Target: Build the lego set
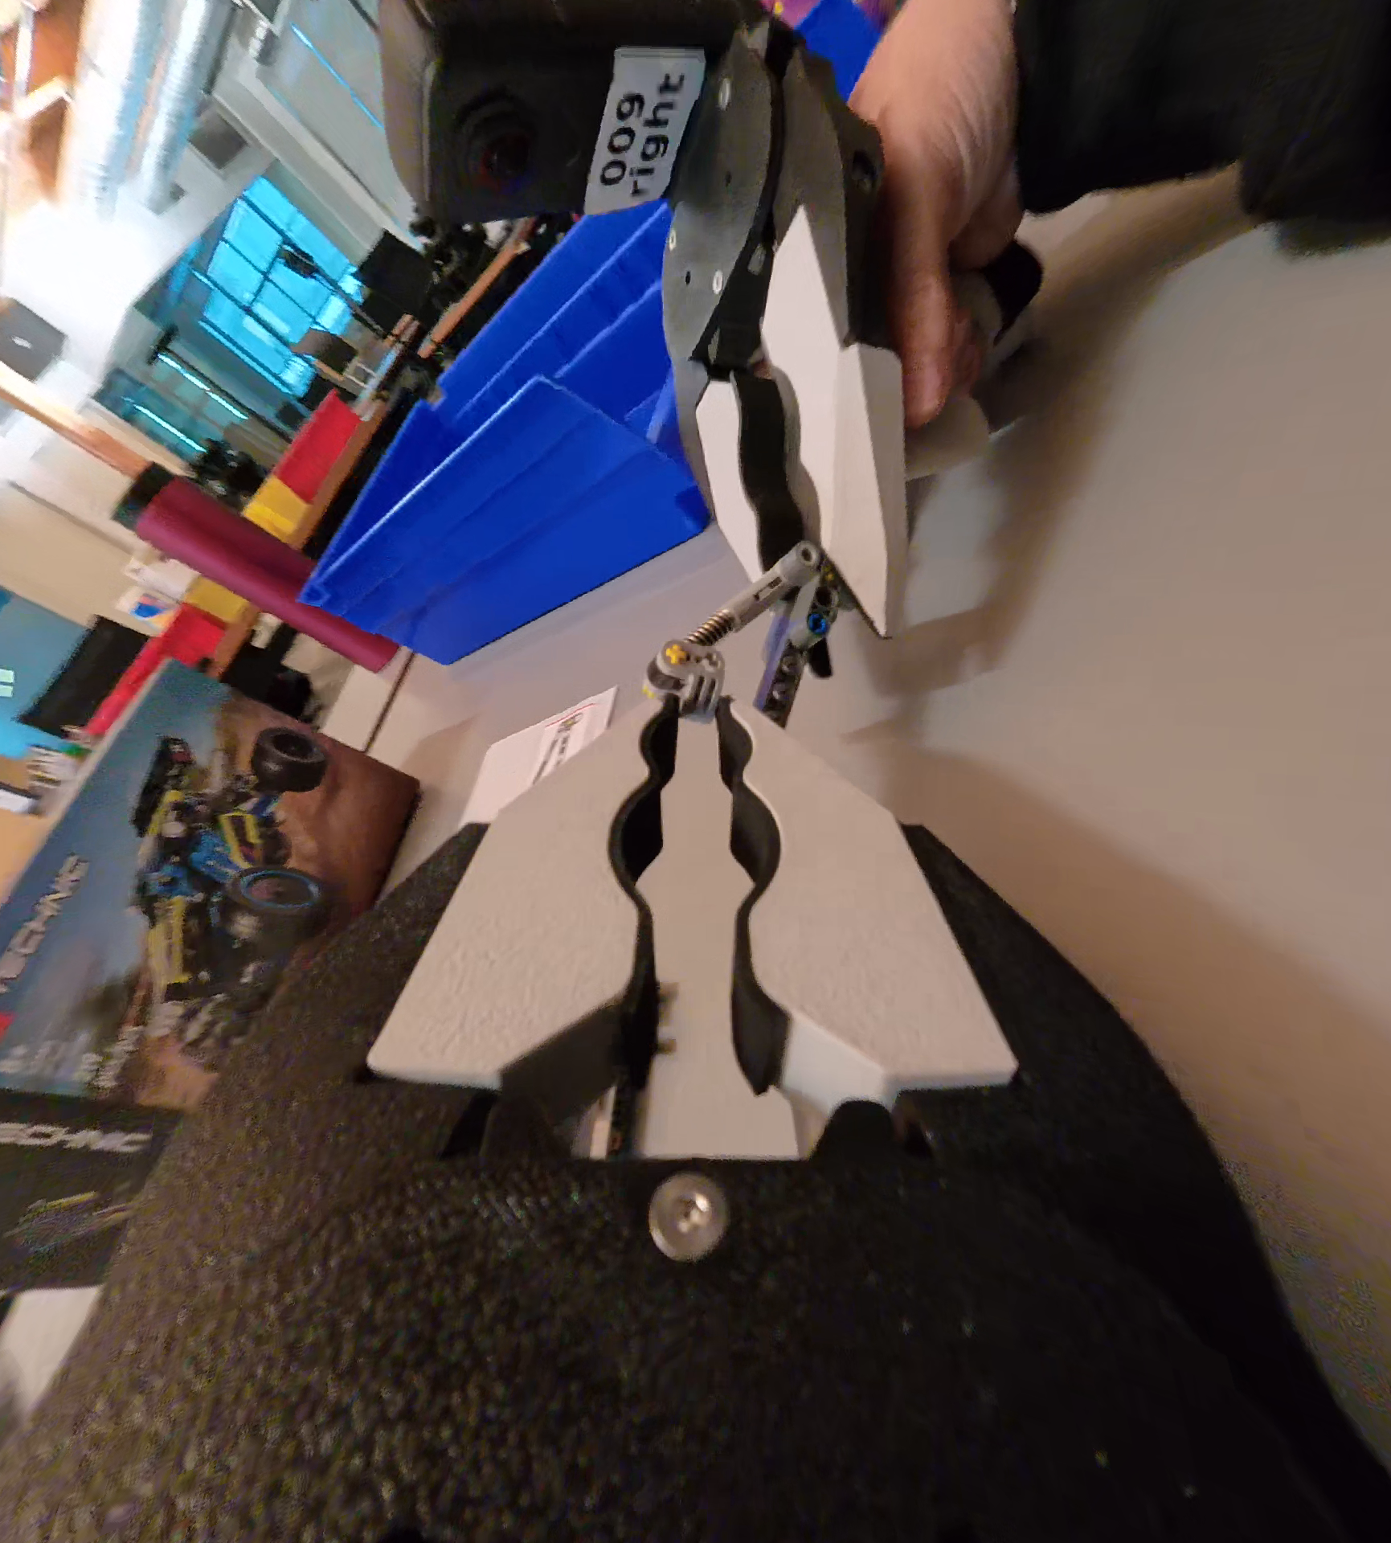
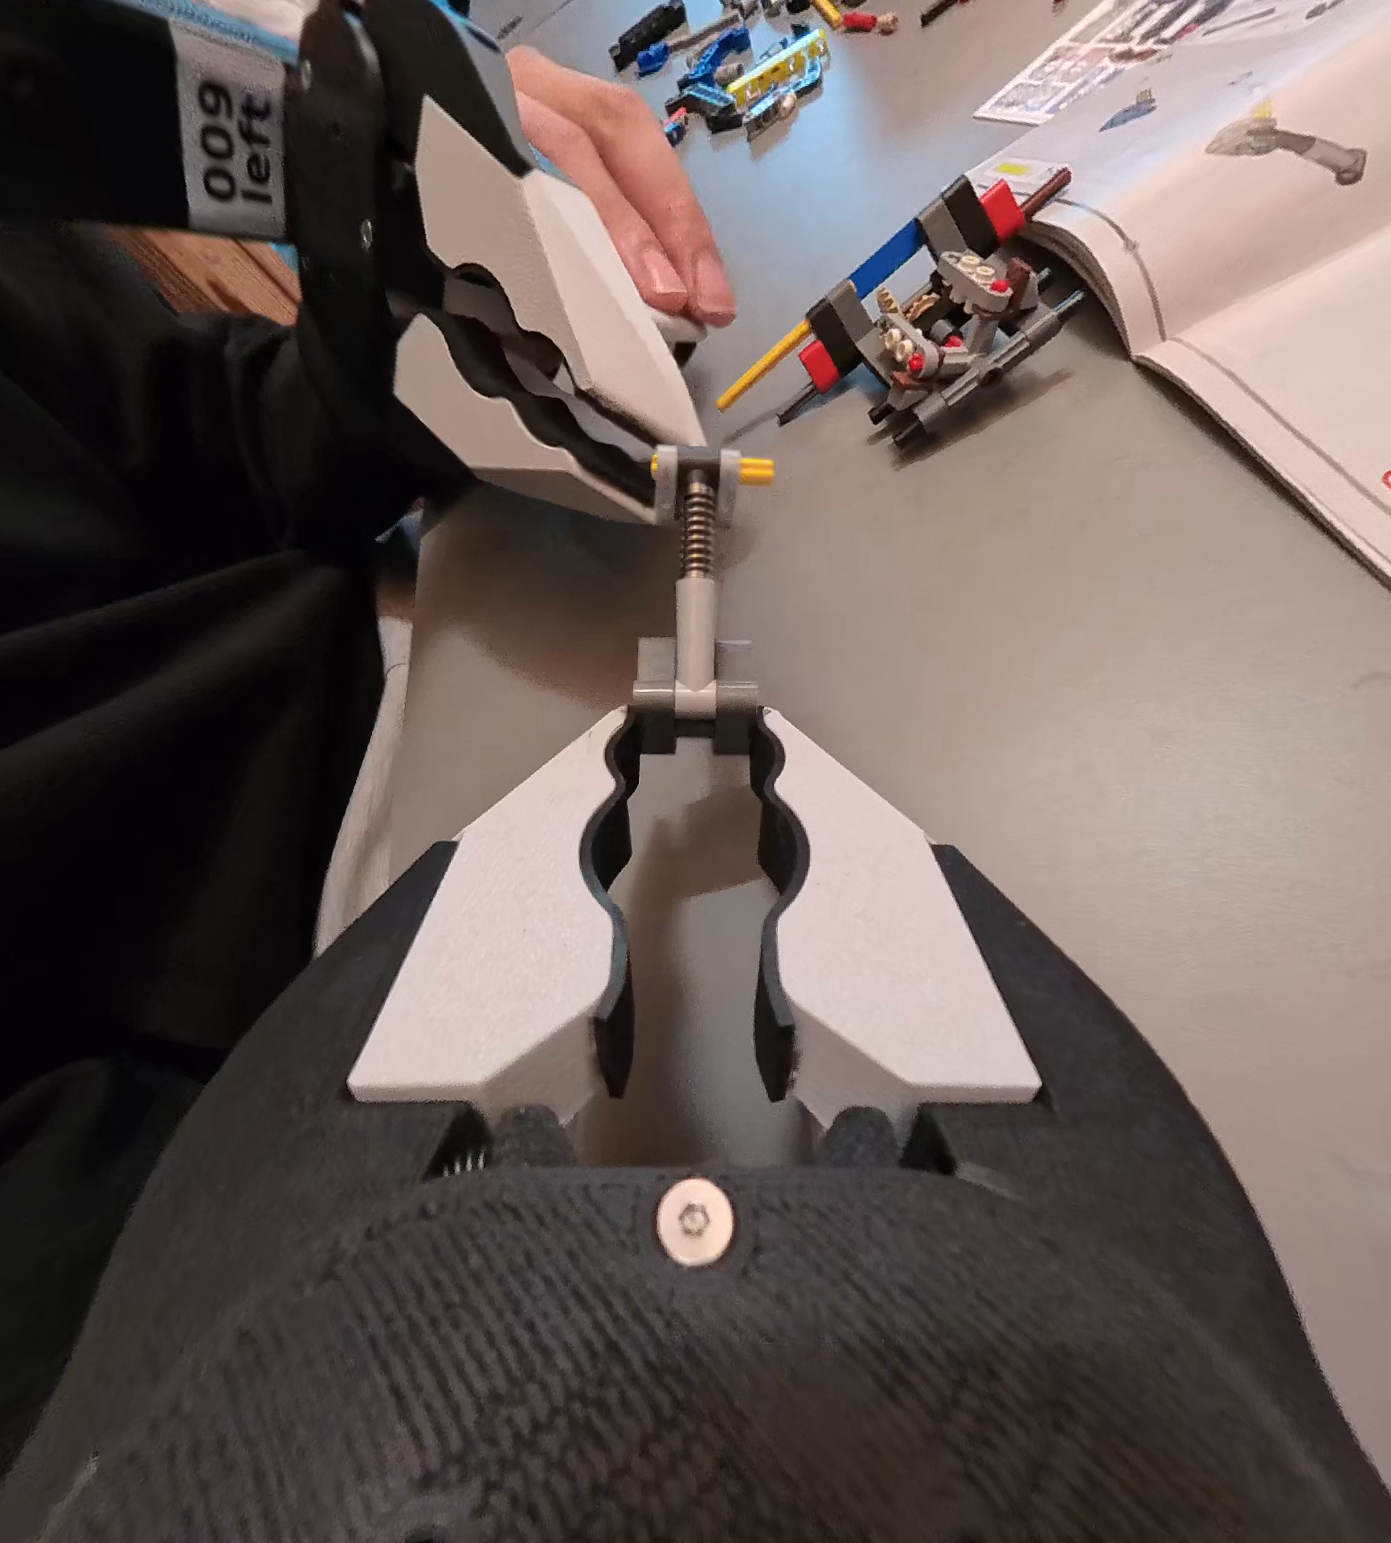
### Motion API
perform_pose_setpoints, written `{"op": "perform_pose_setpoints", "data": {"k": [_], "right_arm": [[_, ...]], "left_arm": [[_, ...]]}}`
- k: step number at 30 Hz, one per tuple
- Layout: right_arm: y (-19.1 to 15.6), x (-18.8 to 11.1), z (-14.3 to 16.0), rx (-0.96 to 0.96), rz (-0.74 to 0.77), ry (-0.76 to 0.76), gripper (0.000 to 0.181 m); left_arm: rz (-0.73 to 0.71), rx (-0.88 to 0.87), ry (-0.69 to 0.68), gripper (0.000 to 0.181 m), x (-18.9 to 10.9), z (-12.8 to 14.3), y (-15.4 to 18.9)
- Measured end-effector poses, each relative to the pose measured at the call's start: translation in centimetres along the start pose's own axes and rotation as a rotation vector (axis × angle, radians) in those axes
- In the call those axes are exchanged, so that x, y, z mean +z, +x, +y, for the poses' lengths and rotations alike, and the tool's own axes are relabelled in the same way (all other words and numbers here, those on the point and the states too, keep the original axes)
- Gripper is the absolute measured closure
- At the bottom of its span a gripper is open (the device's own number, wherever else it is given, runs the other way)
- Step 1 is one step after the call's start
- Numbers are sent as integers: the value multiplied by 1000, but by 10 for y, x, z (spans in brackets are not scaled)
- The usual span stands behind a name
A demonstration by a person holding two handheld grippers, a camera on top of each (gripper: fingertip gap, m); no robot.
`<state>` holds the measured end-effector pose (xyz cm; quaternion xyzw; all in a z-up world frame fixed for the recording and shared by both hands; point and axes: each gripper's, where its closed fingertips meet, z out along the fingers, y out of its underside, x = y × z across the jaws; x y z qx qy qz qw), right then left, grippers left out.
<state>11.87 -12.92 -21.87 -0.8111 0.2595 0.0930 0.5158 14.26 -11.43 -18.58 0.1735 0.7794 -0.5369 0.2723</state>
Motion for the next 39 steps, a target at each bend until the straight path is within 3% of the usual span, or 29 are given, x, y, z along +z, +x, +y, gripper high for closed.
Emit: {"op": "perform_pose_setpoints", "data": {"k": [3,6,10,14,18,20,24,29,33,39], "right_arm": [[3,-5,-5,-23,34,38,145],[0,-9,-9,-50,25,75,145],[-1,-9,-7,-94,37,60,140],[1,-6,-10,-123,69,42,136],[-7,-2,-26,-176,69,89,132],[2,3,-31,-236,150,64,130],[0,19,-42,-337,160,77,136],[24,28,-19,-357,266,-103,141],[30,31,-32,-379,304,-25,144],[32,36,-30,-437,319,-43,137]], "left_arm": [[99,-201,4,176,-2,-8,3],[139,-475,14,177,-3,-10,-2],[204,-898,-9,177,-3,2,-6],[278,-1347,56,177,-7,2,-12],[252,-1648,148,177,-10,9,-19],[218,-1779,212,177,-11,11,-22],[107,-1922,297,177,-13,18,-24],[15,-2013,402,176,-21,20,-34],[22,-2036,428,176,-21,17,-33],[-4,-2037,434,176,-21,22,-33]]}}
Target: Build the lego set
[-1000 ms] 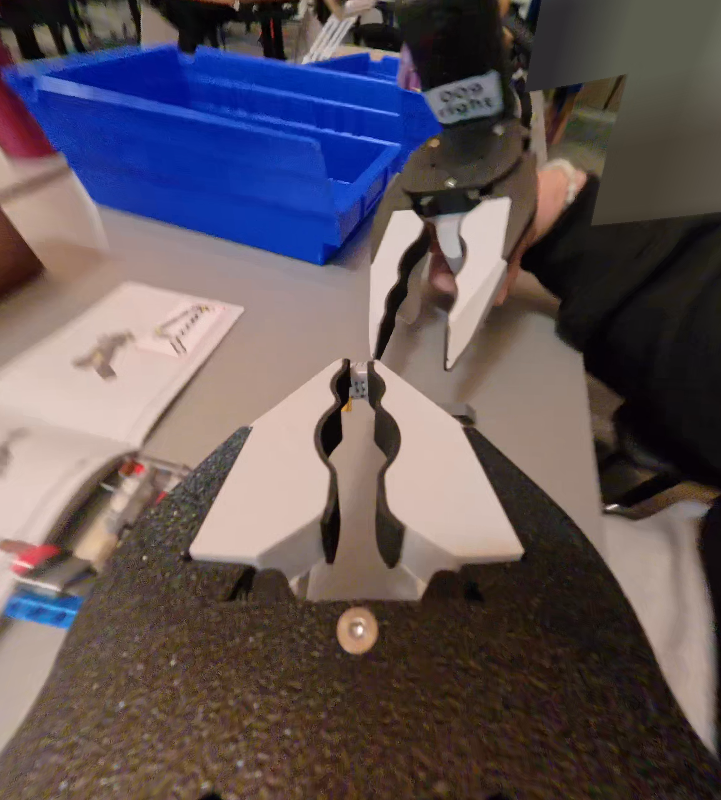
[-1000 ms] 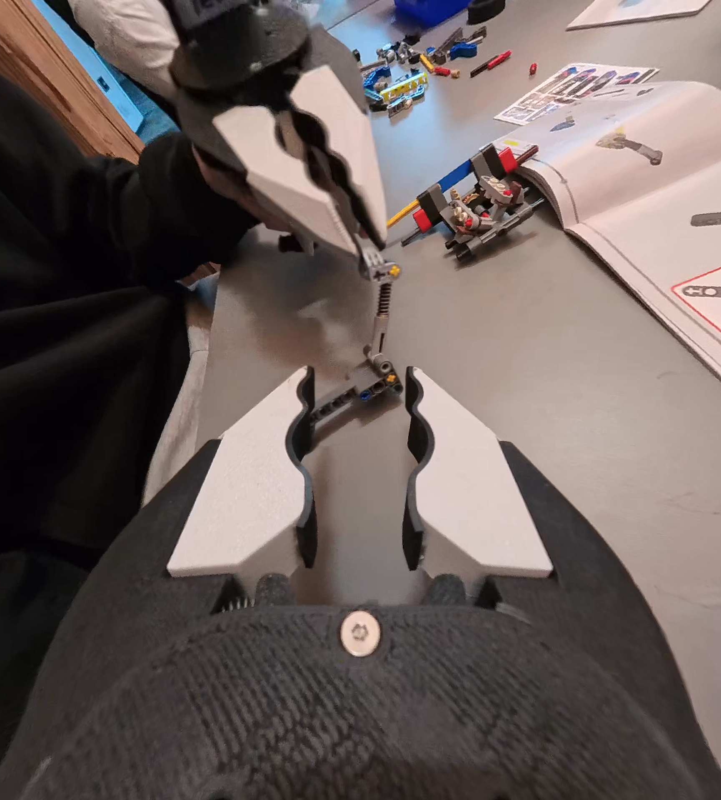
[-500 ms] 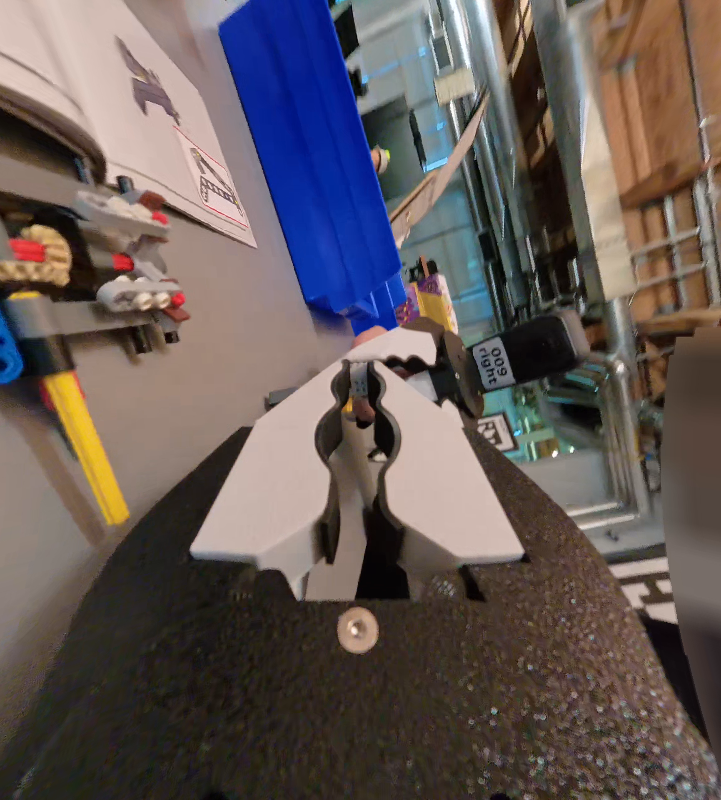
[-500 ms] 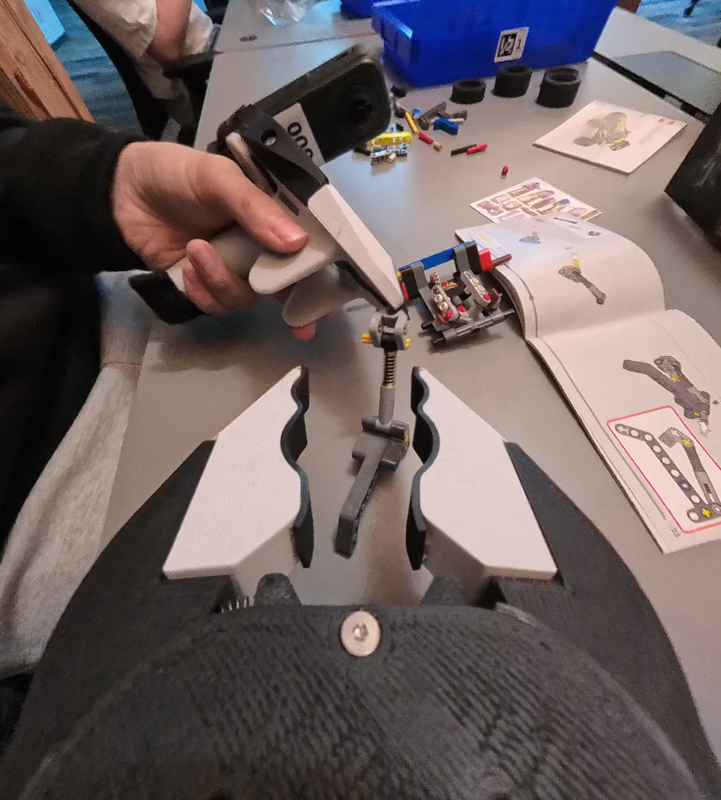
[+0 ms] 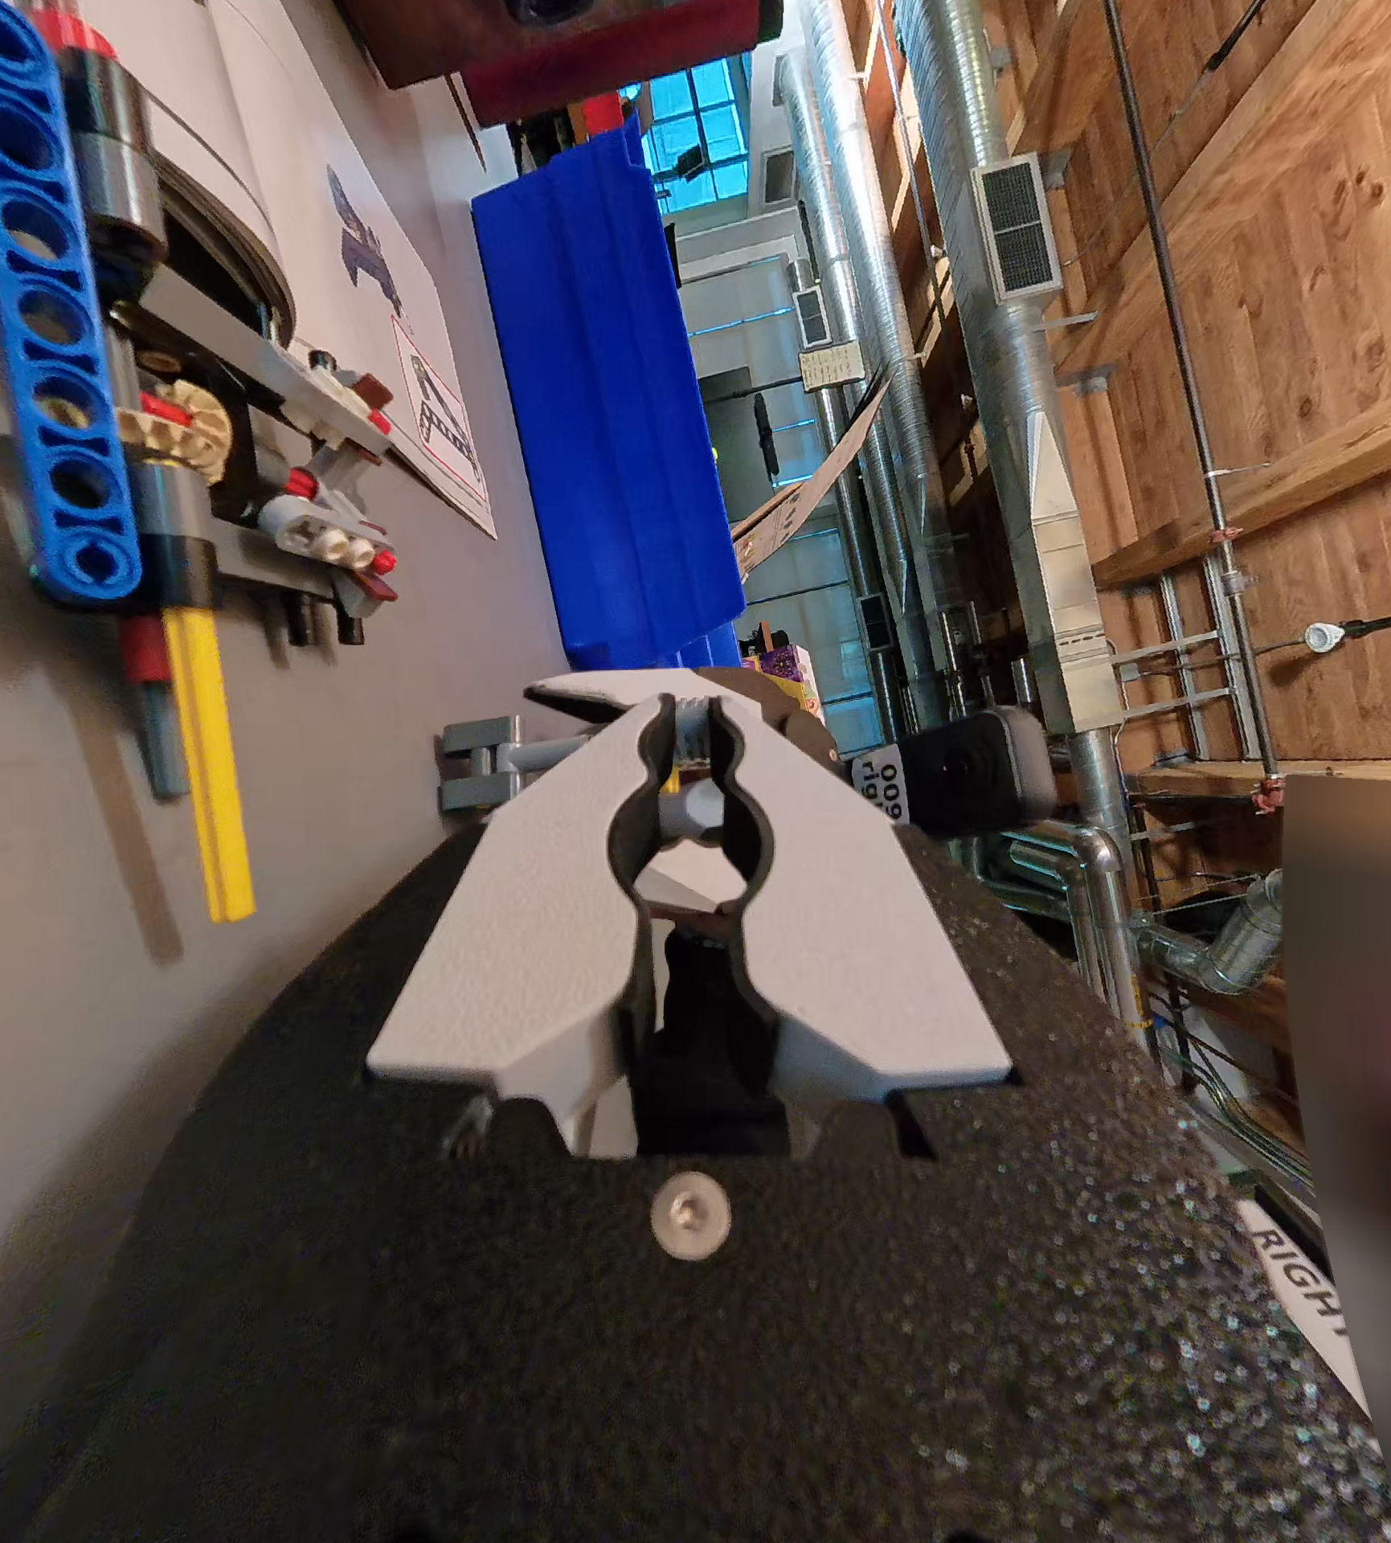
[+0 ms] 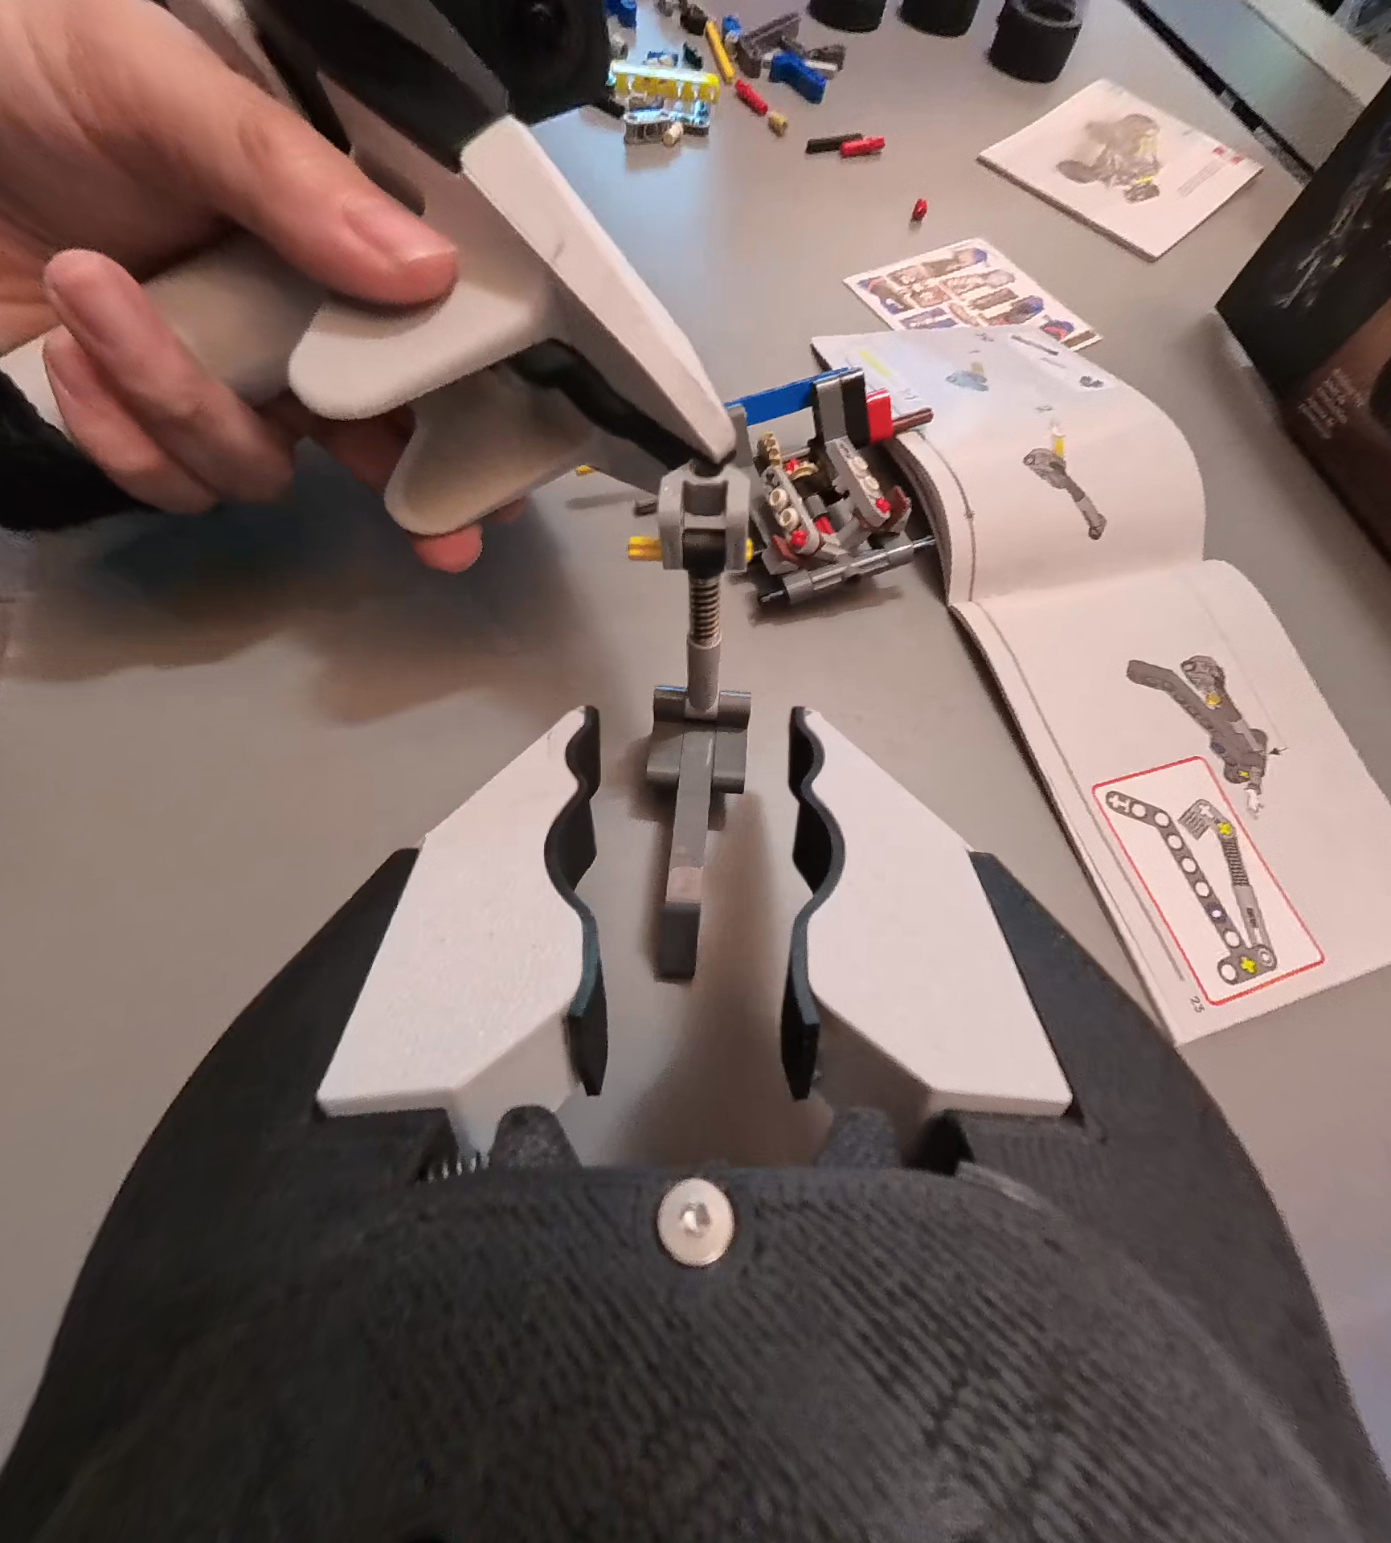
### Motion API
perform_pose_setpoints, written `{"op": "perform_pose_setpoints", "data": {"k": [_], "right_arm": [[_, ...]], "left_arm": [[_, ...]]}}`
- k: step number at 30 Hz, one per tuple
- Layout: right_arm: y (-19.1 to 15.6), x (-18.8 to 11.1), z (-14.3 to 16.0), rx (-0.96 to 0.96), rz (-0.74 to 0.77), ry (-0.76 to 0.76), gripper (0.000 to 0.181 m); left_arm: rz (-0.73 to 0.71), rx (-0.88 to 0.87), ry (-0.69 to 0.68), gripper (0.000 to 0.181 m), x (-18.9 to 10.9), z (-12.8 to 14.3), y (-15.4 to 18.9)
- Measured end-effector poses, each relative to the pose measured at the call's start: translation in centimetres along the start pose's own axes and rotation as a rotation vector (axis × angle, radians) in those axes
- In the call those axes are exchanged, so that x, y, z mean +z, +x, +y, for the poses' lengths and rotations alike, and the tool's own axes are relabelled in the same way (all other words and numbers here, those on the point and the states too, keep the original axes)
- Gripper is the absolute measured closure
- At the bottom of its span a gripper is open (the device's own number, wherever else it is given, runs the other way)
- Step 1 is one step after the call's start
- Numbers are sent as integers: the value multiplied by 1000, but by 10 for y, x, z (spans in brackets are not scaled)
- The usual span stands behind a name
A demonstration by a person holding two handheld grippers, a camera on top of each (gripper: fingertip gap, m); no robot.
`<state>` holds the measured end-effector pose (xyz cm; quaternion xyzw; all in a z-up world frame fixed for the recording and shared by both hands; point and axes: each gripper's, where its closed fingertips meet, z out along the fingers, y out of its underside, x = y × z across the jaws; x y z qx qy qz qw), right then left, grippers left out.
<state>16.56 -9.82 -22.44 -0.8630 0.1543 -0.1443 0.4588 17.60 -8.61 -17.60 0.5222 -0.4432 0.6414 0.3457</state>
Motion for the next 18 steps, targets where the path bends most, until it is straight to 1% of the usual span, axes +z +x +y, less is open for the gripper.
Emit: {"op": "perform_pose_setpoints", "data": {"k": [3,6,7,9,14,18], "right_arm": [[0,2,3,14,0,-19,135],[-1,2,21,21,-3,-138,137],[0,2,24,24,1,-153,140],[1,3,21,32,-1,-132,157],[1,4,24,42,-10,-139,158],[0,4,24,45,-21,-139,158]], "left_arm": [[-6,19,5,176,0,-1,-1],[-13,34,3,177,2,-1,0],[-15,38,1,176,3,0,0],[-23,55,-2,177,3,0,-1],[-119,147,10,181,-3,-6,-13],[-108,131,19,181,-5,-10,-17]]}}
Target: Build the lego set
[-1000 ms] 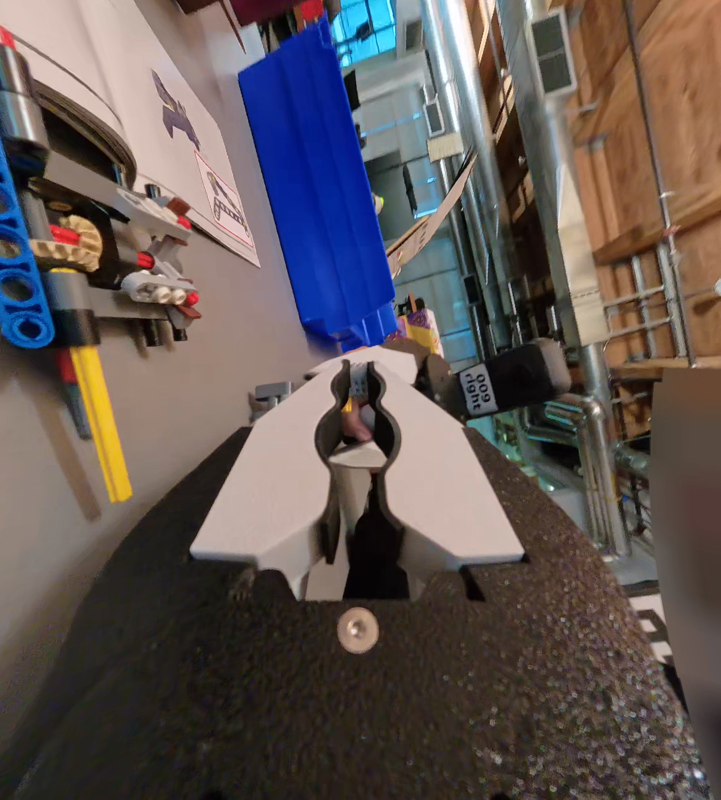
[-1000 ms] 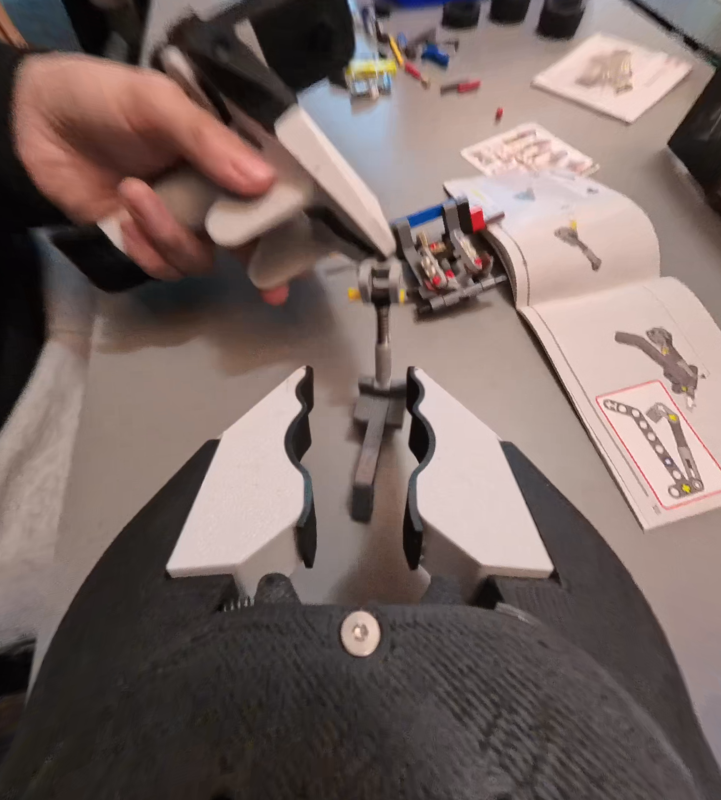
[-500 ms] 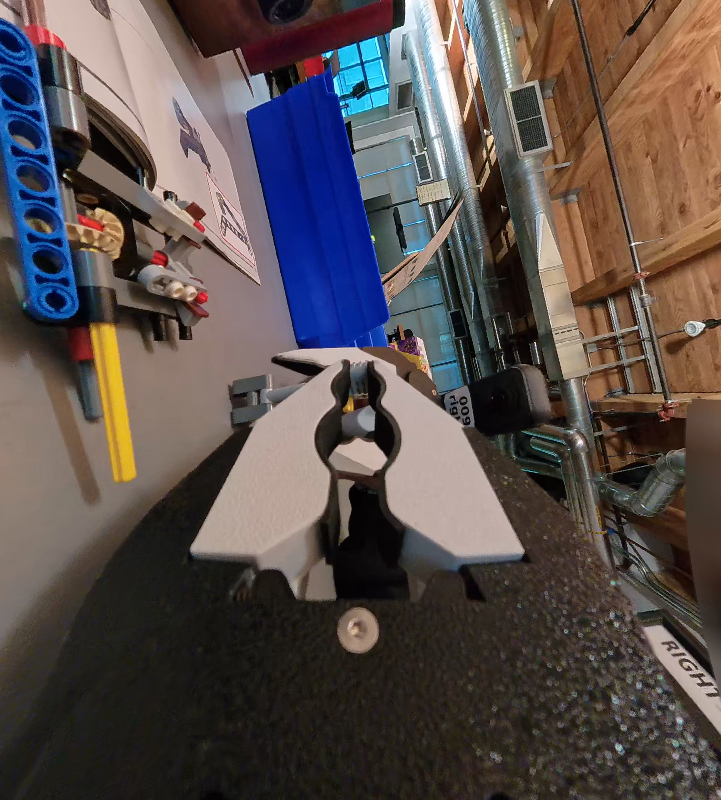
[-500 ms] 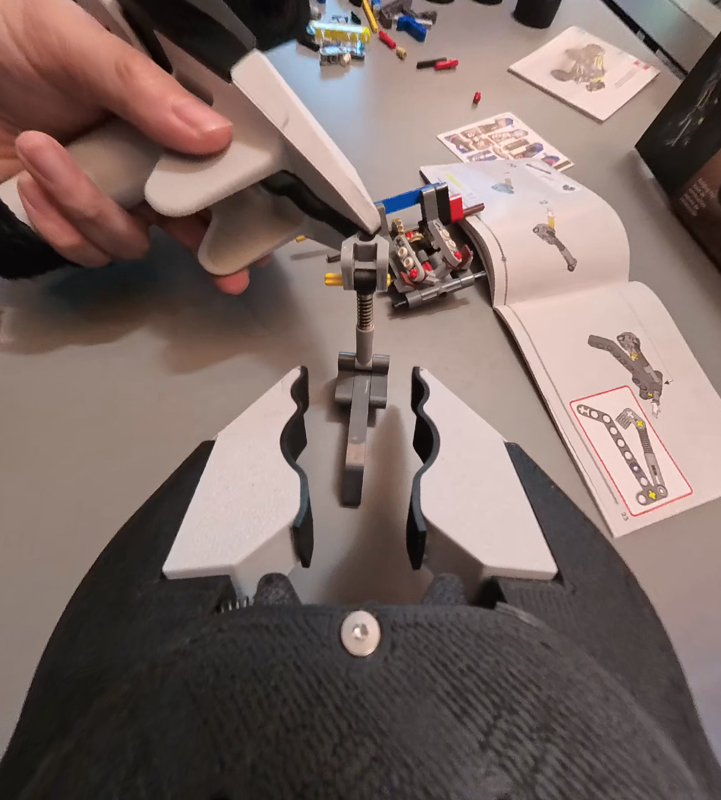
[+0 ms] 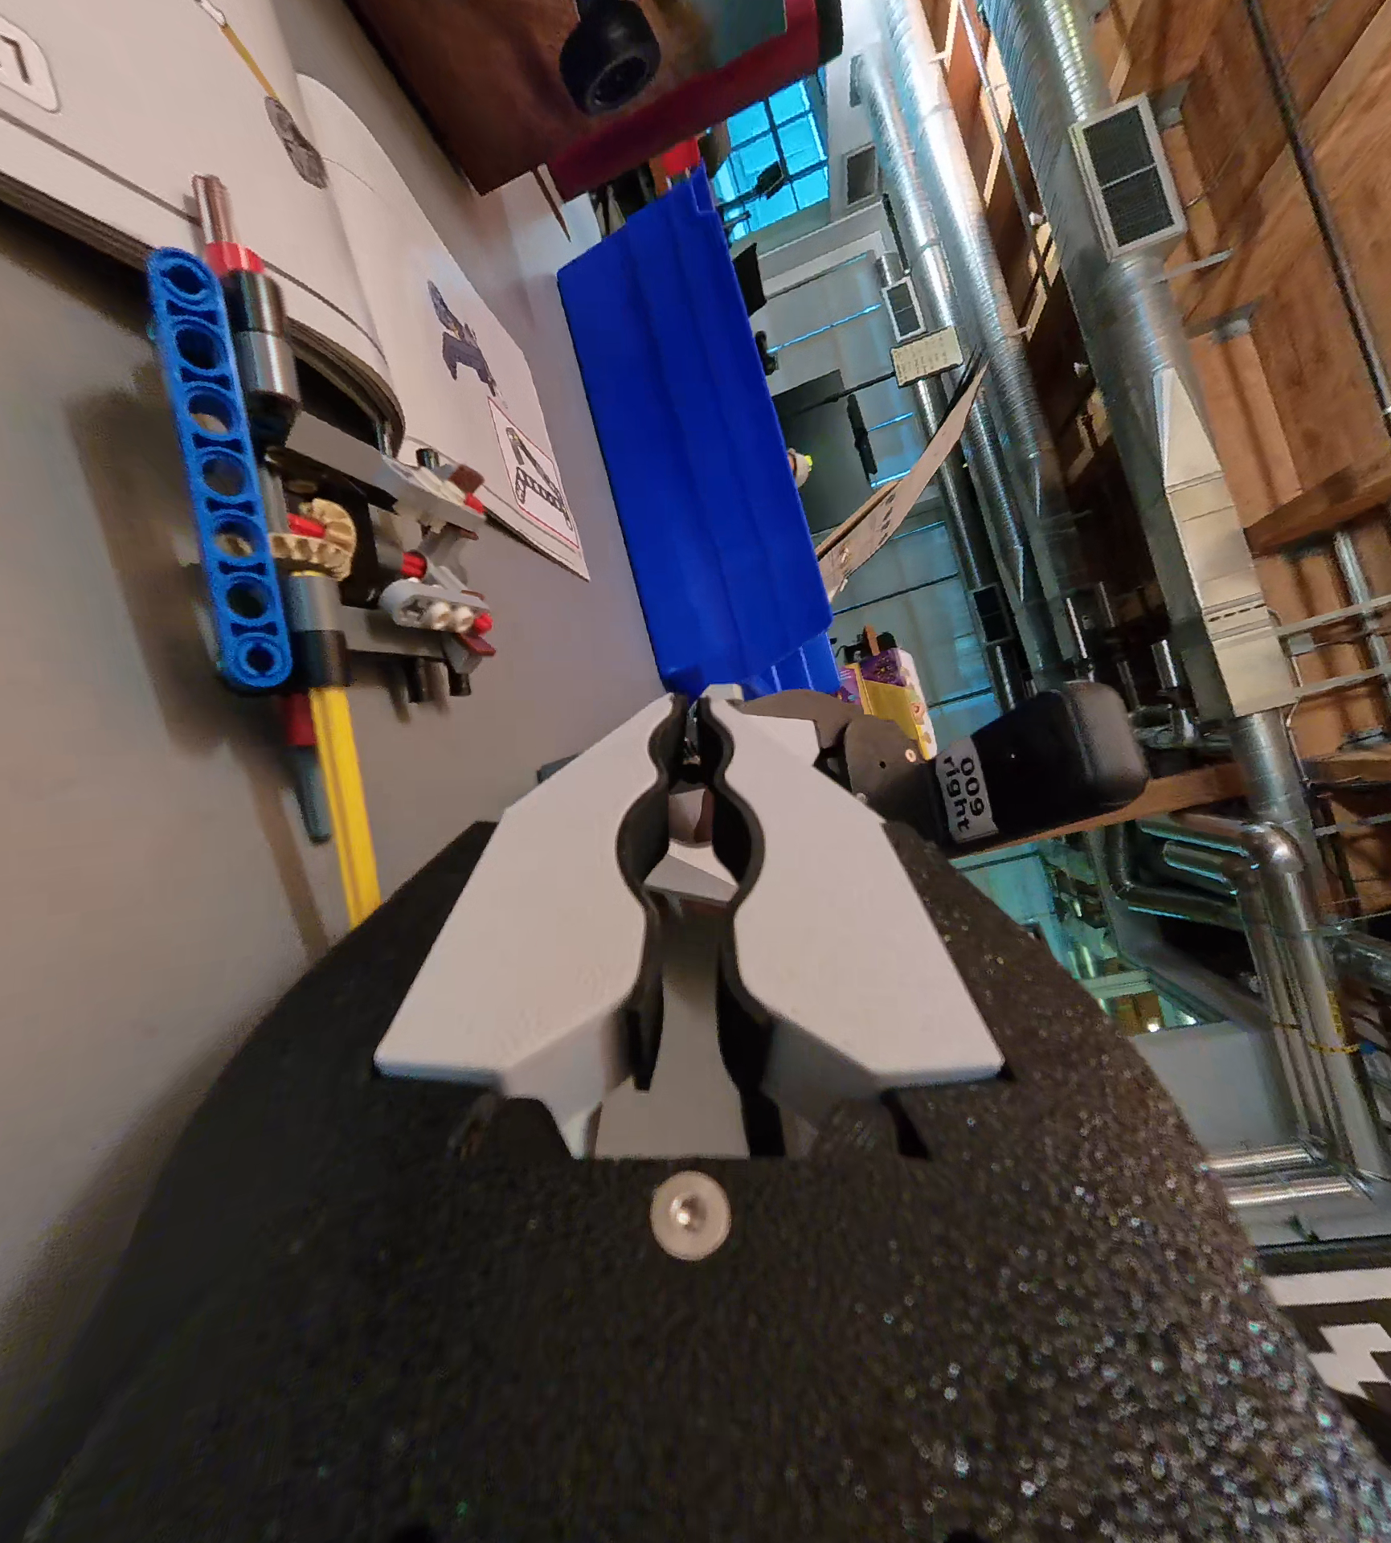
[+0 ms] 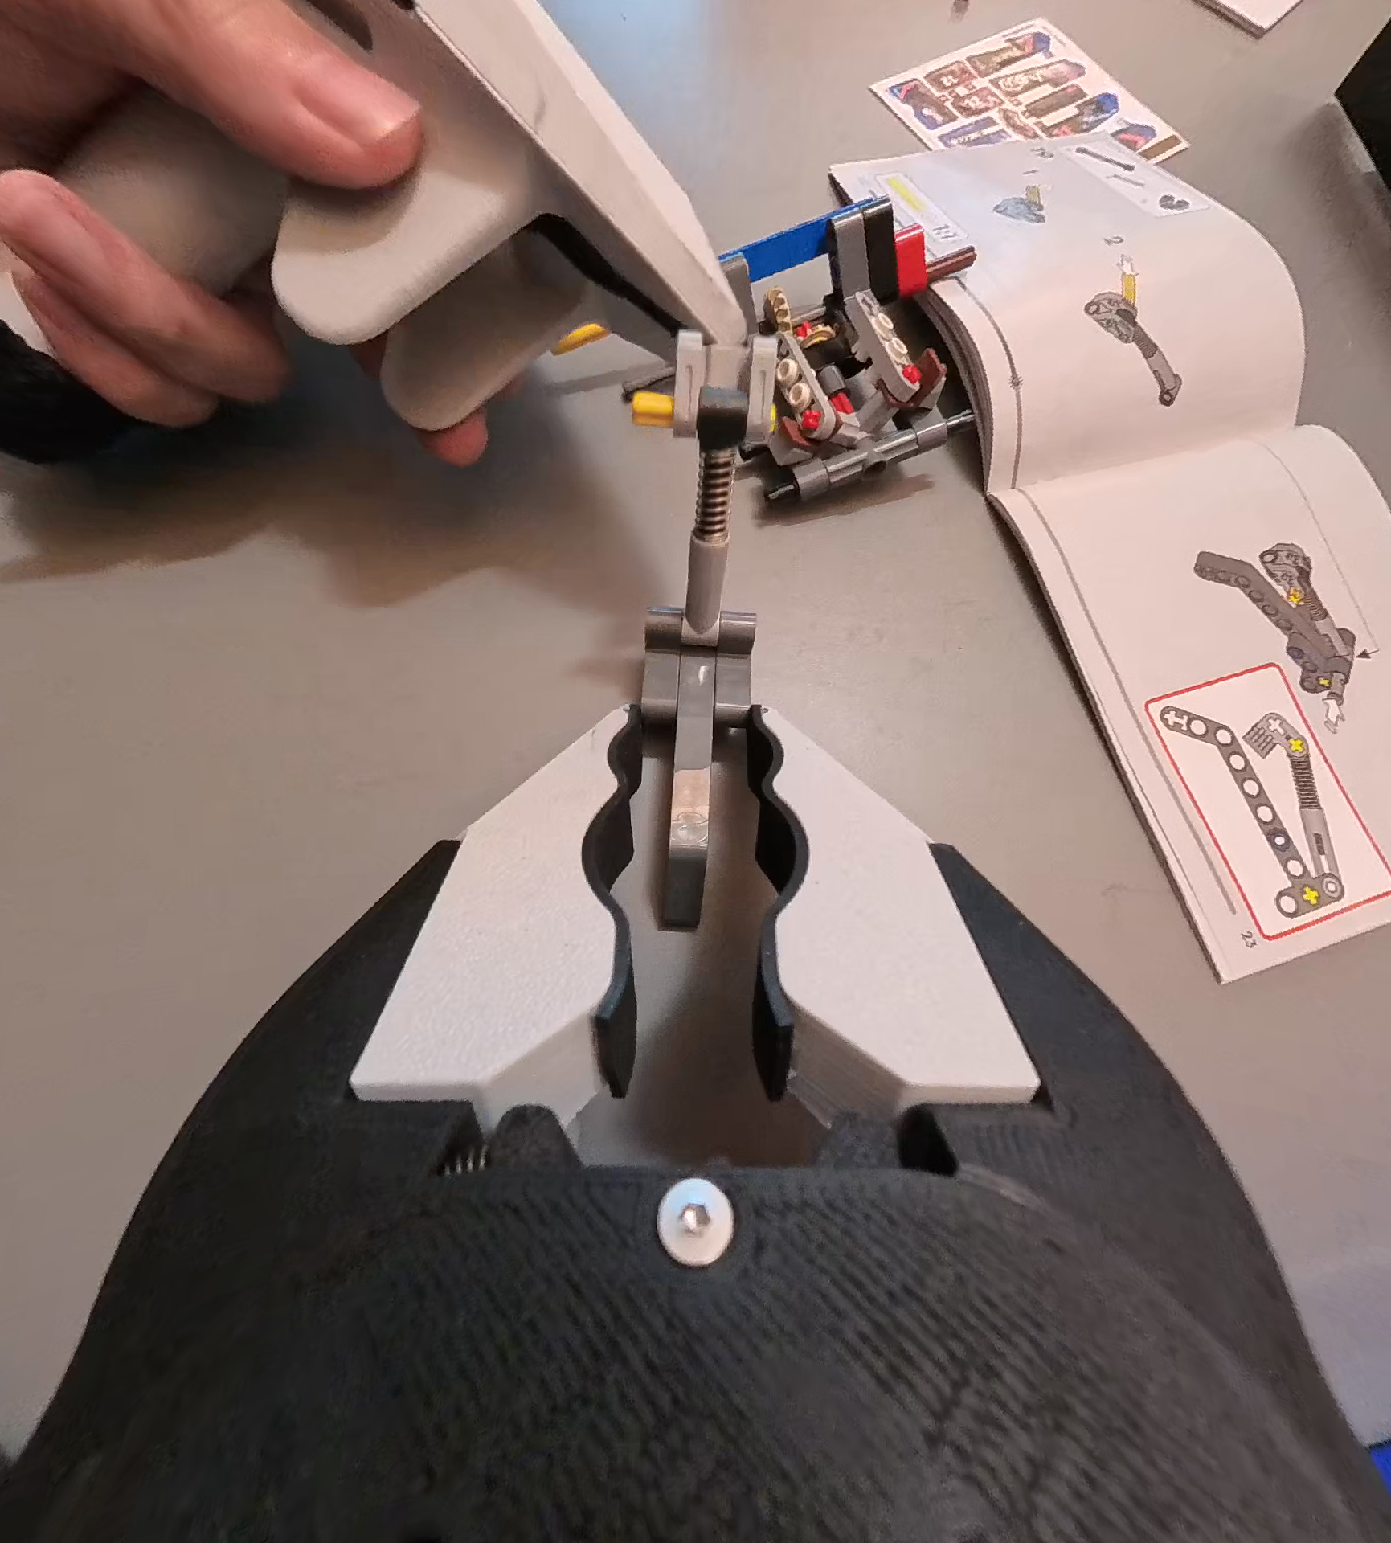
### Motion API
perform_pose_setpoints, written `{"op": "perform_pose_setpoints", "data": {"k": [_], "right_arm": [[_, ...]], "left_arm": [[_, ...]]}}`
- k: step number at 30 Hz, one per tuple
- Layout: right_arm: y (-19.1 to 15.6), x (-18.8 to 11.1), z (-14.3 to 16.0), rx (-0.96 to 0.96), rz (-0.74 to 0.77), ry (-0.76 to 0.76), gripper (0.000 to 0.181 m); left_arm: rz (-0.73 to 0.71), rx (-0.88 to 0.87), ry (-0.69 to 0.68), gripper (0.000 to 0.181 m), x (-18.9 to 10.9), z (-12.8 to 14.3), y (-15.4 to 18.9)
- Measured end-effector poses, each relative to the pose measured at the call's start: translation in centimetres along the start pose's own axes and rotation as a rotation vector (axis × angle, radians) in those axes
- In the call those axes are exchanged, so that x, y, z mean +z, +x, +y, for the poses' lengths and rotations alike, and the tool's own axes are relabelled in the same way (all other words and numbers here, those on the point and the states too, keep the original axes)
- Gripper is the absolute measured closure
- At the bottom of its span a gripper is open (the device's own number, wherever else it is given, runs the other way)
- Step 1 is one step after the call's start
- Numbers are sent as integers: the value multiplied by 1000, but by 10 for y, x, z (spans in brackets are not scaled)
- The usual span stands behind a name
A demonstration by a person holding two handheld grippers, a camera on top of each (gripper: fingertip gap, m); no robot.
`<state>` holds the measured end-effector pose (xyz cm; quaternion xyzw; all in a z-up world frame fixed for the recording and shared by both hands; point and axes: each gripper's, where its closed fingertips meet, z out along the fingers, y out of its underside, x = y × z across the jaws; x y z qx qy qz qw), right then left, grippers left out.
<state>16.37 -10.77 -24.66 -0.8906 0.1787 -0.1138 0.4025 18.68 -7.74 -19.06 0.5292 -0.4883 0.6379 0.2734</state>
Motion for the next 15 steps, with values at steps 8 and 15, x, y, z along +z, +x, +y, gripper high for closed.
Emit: {"op": "perform_pose_setpoints", "data": {"k": [8,15], "right_arm": [[-2,-2,1,17,-18,0,158],[-4,-2,1,16,-26,0,158]], "left_arm": [[13,66,-32,181,0,3,4],[-16,121,-50,181,1,6,4]]}}
